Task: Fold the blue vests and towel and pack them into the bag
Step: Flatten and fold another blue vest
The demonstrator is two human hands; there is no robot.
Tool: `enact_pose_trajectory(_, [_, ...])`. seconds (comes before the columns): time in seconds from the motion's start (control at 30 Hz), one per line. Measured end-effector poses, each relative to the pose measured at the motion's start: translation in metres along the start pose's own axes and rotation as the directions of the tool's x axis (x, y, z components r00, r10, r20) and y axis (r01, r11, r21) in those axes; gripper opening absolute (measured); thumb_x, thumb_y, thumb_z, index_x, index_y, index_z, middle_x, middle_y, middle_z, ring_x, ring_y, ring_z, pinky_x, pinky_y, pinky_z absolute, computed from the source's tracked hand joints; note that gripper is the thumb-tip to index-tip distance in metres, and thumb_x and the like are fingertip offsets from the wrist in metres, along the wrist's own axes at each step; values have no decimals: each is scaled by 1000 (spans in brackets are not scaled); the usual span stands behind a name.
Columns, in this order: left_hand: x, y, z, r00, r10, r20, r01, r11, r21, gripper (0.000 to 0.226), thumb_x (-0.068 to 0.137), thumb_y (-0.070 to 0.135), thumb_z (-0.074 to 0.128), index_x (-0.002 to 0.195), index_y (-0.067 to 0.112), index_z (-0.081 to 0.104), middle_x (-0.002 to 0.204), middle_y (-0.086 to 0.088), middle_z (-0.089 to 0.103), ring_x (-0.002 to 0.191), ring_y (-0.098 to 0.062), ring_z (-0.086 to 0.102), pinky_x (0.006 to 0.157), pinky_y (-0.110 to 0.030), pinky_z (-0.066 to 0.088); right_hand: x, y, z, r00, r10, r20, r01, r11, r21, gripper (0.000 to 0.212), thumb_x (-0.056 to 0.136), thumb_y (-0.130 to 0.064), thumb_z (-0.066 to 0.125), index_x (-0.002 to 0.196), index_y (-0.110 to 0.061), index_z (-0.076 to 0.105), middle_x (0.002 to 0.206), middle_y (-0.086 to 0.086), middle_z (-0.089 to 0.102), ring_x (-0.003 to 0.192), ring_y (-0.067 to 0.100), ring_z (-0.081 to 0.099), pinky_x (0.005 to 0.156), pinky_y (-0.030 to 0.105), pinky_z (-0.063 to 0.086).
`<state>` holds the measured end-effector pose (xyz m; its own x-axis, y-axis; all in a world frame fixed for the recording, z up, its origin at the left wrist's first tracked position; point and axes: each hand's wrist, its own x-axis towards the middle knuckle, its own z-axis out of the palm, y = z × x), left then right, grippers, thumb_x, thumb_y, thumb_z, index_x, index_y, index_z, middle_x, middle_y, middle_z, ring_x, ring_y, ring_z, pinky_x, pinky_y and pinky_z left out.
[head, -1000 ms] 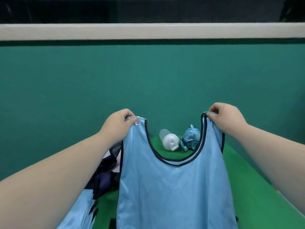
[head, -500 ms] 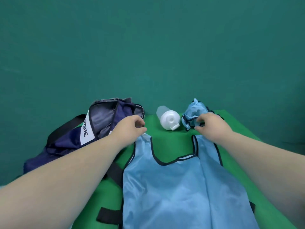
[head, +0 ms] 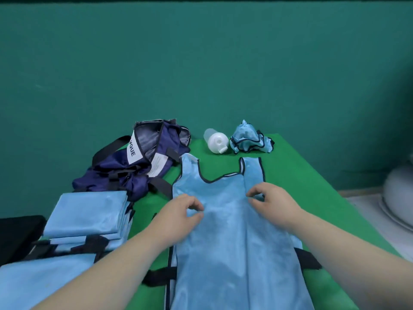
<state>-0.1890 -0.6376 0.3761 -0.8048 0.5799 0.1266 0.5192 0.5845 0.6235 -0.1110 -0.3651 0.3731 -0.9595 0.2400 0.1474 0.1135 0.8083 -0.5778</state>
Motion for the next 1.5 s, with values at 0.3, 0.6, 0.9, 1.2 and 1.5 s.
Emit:
enact_pose_trajectory(0.3, [-156, 17, 37, 972, 223, 71, -230, 966, 119, 15, 87, 45, 59, 95, 33, 64, 98, 20, 55, 101, 3, 48, 95, -20, 38, -161, -22, 30, 993, -114, -11, 114, 994, 2, 13, 87, -25, 65, 99, -25, 71, 99, -19, 63, 101, 2, 54, 90, 10, 37])
enact_pose_trajectory(0.6, [-210, 16, 57, 963, 255, 83, -268, 939, 217, 22, 89, 47, 60, 104, 32, 66, 109, 20, 54, 111, -2, 47, 102, -27, 37, -226, -21, 56, 979, -192, 64, 197, 976, -91, 37, 86, -39, 52, 115, -23, 69, 106, -12, 64, 108, 11, 54, 96, 25, 41])
enact_pose_trajectory(0.9, [-219, -16, 68, 966, 232, 117, -257, 919, 300, 37, 87, 54, 55, 117, 34, 61, 139, 15, 47, 132, -7, 40, 114, -31, 30, -219, -13, 67, 976, -179, 121, 200, 960, -196, 48, 88, -39, 53, 134, -24, 59, 129, -9, 59, 125, 14, 48, 109, 33, 38])
enact_pose_trajectory(1.2, [-203, -37, 64, 957, 280, 75, -289, 907, 307, 57, 77, 69, 61, 120, 32, 60, 136, 15, 51, 130, -7, 44, 111, -33, 33, -190, 0, 70, 992, -127, 25, 129, 980, -150, 33, 86, -36, 58, 115, -24, 70, 119, -11, 63, 117, 14, 53, 103, 37, 40])
enact_pose_trajectory(1.5, [-180, -46, 54, 950, 247, 191, -302, 884, 356, 95, 60, 87, 61, 139, 33, 50, 153, 14, 35, 144, -9, 26, 118, -28, 13, -163, 15, 64, 994, -109, 2, 108, 981, -162, 29, 88, -25, 65, 116, -20, 70, 119, -6, 64, 116, 18, 55, 101, 38, 43])
